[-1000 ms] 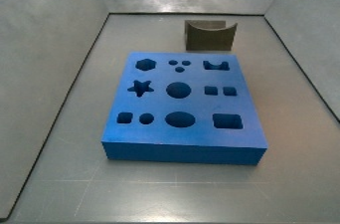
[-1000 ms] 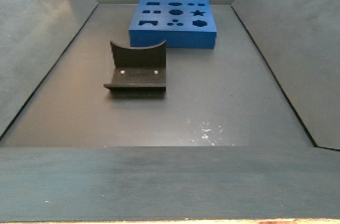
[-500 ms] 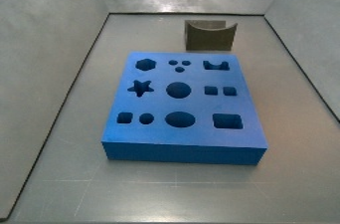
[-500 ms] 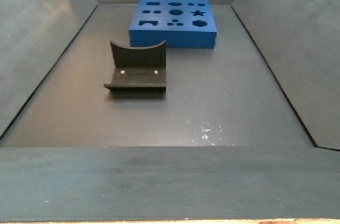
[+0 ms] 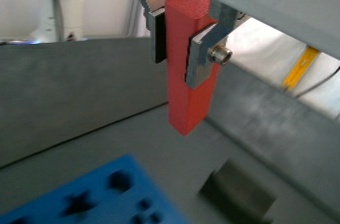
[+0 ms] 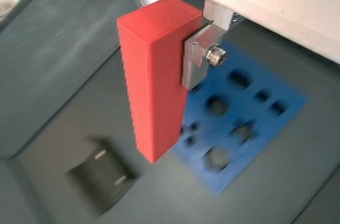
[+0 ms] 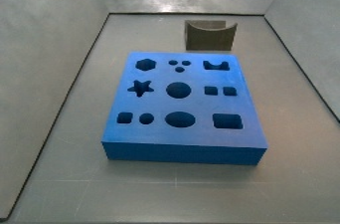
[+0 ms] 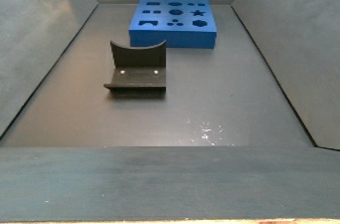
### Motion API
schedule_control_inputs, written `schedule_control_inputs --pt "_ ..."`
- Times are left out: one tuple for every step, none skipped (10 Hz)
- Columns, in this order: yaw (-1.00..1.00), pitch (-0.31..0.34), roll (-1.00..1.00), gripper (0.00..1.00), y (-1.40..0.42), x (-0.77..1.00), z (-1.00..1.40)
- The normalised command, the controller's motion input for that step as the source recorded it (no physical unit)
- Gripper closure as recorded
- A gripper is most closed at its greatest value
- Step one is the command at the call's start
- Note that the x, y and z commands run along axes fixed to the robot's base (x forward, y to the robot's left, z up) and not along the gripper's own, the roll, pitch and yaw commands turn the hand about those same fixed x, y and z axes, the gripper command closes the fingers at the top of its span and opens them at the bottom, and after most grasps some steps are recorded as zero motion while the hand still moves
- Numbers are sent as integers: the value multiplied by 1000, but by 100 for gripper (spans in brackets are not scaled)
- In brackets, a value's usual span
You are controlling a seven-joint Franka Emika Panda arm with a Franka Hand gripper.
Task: Pick up the rectangle object. Move up. Place the rectangle object on the fixture. Regrasp the rectangle object. Move to above the board. Insert the rectangle object.
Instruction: Move to above the board, then insert the rectangle object.
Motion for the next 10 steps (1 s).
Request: schedule_control_inputs --pt "-119 -19 -1000 100 -223 -145 -32" --pt "-114 -24 -1000 100 -60 -108 -11" --pt "-103 -48 -1000 100 0 -103 -11" --pt "-81 -64 -880 100 22 -95 -2" --pt "-55 -64 -658 100 32 -82 -3" --pt "-25 -53 -400 100 25 -63 -1" --pt "-16 -42 -253 100 21 -49 -1" --pt "0 0 -9 100 0 0 0" --pt "-17 0 0 100 -134 0 0" --pt "-197 0 0 100 -294 0 0"
